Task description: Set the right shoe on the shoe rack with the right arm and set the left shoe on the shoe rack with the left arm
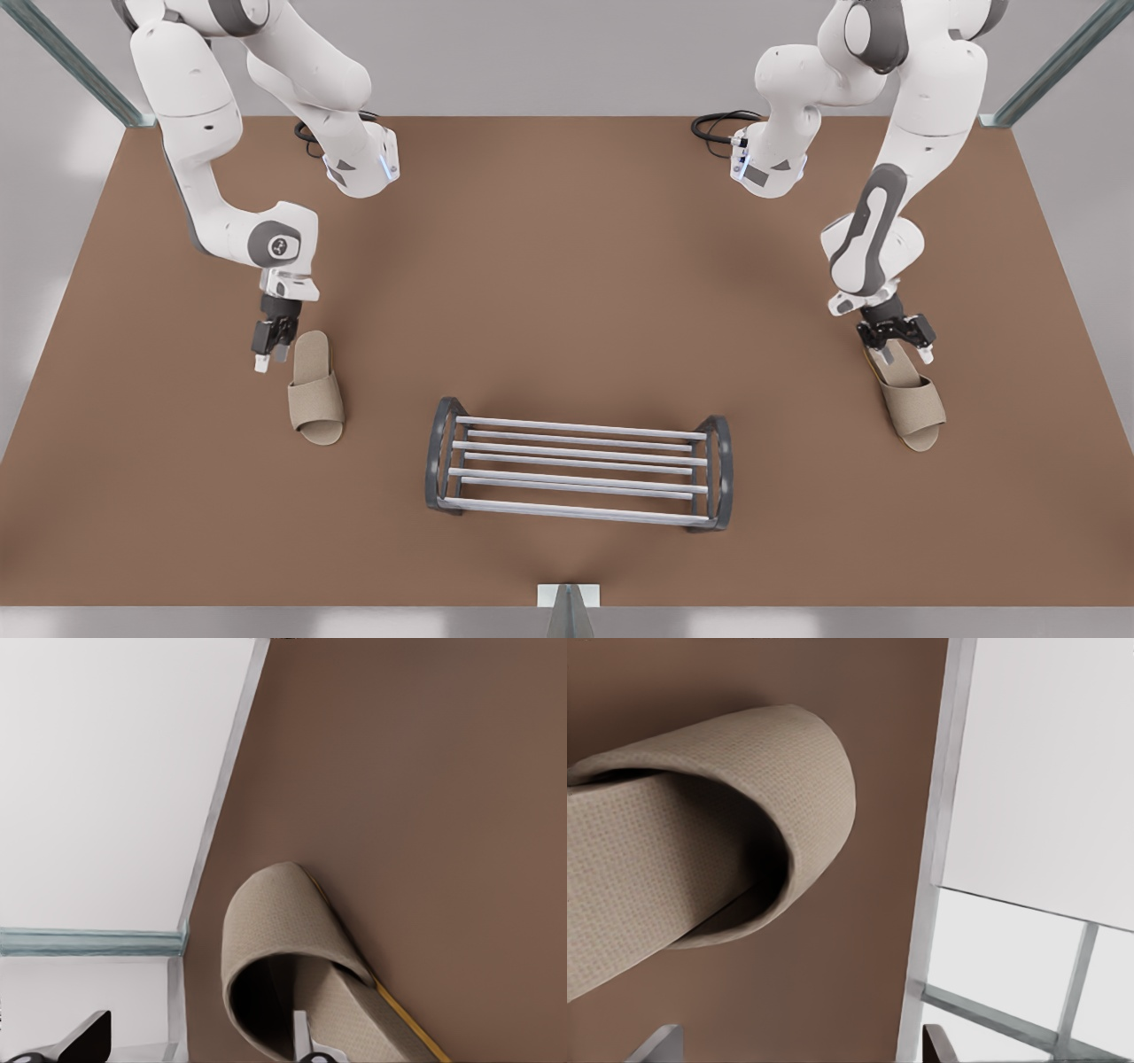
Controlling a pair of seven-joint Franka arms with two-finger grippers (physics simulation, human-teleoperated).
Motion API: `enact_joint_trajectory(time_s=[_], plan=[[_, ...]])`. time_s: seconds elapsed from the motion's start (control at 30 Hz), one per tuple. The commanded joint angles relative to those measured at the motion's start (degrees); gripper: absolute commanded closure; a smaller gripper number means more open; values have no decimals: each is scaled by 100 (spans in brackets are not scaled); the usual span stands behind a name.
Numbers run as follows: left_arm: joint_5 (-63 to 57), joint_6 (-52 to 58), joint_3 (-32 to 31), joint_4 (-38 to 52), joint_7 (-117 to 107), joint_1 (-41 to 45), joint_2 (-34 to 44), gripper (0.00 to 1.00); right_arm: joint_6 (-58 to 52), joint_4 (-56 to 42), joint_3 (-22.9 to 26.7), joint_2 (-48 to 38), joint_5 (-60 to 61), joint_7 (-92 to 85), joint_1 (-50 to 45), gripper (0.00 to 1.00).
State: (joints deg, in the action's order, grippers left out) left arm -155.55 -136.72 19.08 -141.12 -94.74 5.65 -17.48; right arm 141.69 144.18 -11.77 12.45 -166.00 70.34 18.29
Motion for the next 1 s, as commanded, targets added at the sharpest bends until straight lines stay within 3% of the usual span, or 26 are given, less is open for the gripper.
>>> enact_joint_trajectory(time_s=[0.0,0.1,0.37,0.57,0.67,0.73,0.77,0.83,0.97], plan=[[-362,93,104,128,-3437,-20,-150,0,-36,-13,-1,56,-2489,2317,-19,0],[-678,93,219,172,-3437,-37,-291,0,-45,-119,-1,258,-2507,2203,-159,0],[-1038,-127,254,1473,-3446,-99,-1240,0,-45,-540,78,627,-2920,2212,-388,0],[-1056,-109,246,1579,-3446,-99,-1372,0,-98,-734,87,794,-3175,2203,-484,1],[-1056,-65,246,1631,-3446,-99,-1469,18,-116,-787,210,864,-3184,2212,-634,3],[-1056,-65,246,1675,-3446,-99,-1495,24,-116,-831,210,882,-3254,2212,-634,10],[-1056,-65,246,1675,-3446,-99,-1495,25,-116,-892,219,917,-3377,2203,-634,19],[-1056,-48,246,1754,-3454,-99,-1618,30,-116,-918,272,961,-3404,2212,-634,20],[-1056,-39,246,1754,-3604,-99,-1636,50,-116,-1015,272,1031,-3412,2212,-643,23]])
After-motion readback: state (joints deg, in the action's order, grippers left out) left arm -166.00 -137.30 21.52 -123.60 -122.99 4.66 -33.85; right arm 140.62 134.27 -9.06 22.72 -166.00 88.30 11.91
